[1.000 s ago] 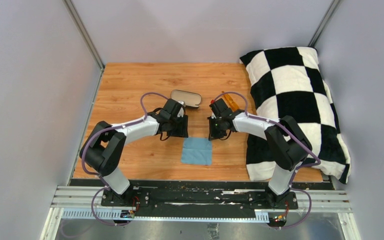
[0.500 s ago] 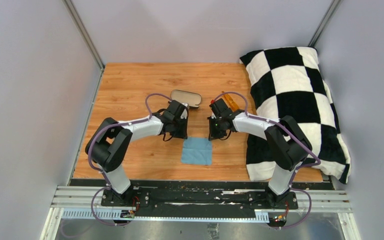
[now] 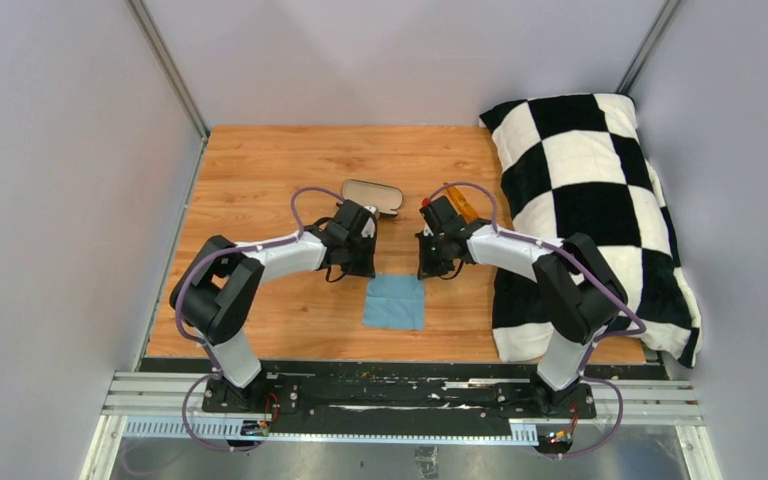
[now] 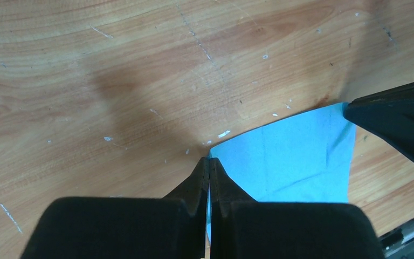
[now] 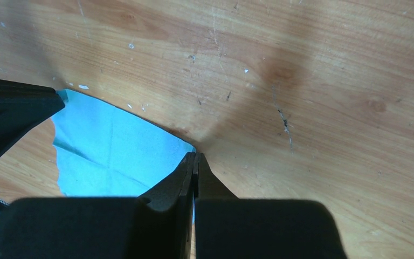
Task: Organize the sunglasses
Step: Fold the glasses cleaning cloth at the center of the board.
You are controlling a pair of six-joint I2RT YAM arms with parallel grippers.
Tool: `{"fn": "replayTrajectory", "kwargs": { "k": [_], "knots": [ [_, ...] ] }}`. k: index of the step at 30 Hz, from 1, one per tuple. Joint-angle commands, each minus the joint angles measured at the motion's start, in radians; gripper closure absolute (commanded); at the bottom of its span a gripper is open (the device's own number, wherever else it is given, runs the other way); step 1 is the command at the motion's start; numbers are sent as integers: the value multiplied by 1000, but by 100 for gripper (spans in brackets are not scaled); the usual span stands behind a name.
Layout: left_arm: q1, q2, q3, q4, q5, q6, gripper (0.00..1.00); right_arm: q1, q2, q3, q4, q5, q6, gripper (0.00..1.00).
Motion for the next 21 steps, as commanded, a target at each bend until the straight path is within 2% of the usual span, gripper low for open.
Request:
{"fn": "replayTrajectory", "kwargs": {
  "k": [1, 10, 21],
  "knots": [
    [-5, -53, -15, 5, 36, -2, 100, -3, -68, -23, -35, 39, -17, 100],
    [-6, -169, -109, 62, 78, -56, 100, 30, -149, -77, -24, 61, -6, 100],
    [-39, -199, -203, 94, 103, -88, 100, 71, -189, -151, -19, 45, -11, 100]
  ]
}}
